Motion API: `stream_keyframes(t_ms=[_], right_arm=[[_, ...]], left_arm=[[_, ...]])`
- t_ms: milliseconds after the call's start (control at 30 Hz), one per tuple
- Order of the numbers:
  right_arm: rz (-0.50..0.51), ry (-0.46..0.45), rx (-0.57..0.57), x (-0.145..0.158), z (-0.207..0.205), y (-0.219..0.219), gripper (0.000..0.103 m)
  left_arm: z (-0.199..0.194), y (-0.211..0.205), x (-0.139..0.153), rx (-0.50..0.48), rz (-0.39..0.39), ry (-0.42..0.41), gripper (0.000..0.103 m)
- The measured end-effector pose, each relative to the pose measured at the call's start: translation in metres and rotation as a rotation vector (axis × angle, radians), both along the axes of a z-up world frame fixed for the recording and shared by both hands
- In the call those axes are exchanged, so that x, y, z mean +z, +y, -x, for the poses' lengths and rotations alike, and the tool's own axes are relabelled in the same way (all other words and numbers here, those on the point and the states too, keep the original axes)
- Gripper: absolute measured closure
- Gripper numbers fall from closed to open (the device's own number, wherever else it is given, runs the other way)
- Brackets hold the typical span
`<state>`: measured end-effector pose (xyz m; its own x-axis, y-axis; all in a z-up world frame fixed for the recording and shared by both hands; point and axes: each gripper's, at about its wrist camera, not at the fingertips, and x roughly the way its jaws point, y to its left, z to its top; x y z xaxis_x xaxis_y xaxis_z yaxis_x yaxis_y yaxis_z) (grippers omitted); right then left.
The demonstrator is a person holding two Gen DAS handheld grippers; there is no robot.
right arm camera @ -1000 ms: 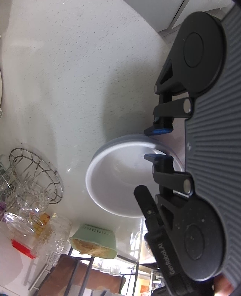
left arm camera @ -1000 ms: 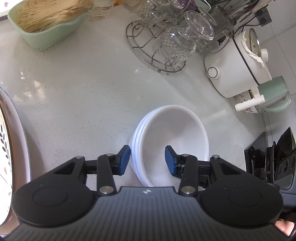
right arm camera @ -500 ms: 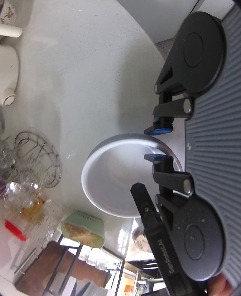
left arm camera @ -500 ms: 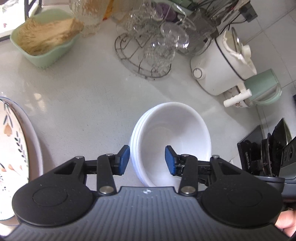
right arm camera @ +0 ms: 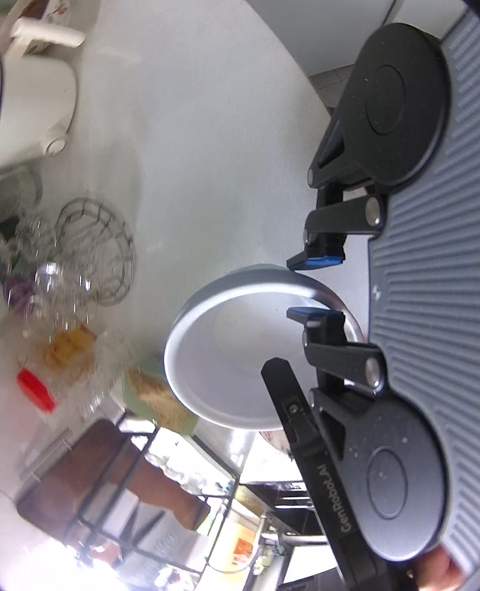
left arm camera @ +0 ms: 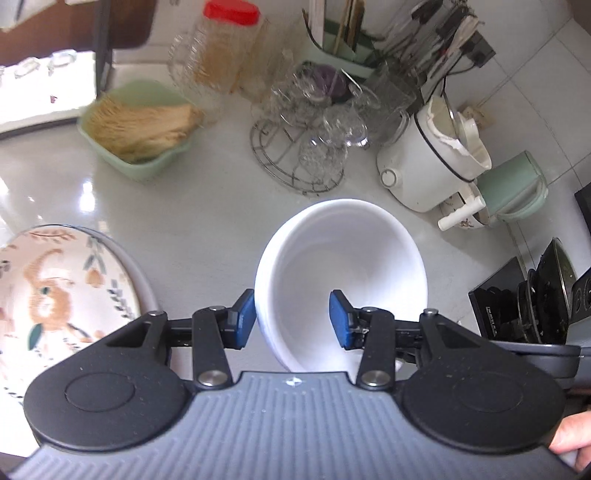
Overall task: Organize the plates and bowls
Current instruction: 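Carry the bowl stack with the right gripper and lower it onto the patterned plate stack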
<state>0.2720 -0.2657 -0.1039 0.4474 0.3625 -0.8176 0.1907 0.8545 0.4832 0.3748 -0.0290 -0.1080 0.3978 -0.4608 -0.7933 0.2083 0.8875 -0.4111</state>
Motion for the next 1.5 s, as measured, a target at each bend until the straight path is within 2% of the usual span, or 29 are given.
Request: stream_keyframes(t_ms=[167, 400, 500, 900, 1033, 1233, 1367, 1500], right_arm=[[0.009, -0.050, 0.054, 0.012, 0.000, 0.029, 0.078], [0.012, -0.083, 0.176, 0.011, -0.020, 0.074, 0.078], [0.011, -0.058, 0.237, 0.006, -0.031, 0.097, 0.078], [0.069, 0.008, 0.501, -0.030, -0.067, 0.176, 0.078], [0.069, 0.022, 0.514, -0.043, -0.071, 0.190, 0.078], [0.105, -0.017, 0.501, -0.051, -0.070, 0.202, 0.078], [0.143, -0.036, 0.481, -0.051, -0.067, 0.206, 0.078], [0.152, -0.065, 0.426, -0.037, -0.062, 0.200, 0.078]], left_arm=[[0.010, 0.033, 0.007, 0.072, 0.004, -0.020, 0.055], [0.017, 0.078, 0.004, 0.186, -0.029, -0.034, 0.055], [0.023, 0.098, -0.006, 0.242, -0.047, -0.035, 0.055], [0.043, 0.166, -0.057, 0.414, -0.022, 0.026, 0.055], [0.036, 0.182, -0.069, 0.411, -0.019, 0.042, 0.055], [0.028, 0.194, -0.084, 0.417, -0.003, 0.072, 0.055], [0.029, 0.199, -0.078, 0.412, -0.011, 0.046, 0.050], [0.033, 0.205, -0.063, 0.396, -0.012, 0.044, 0.046]])
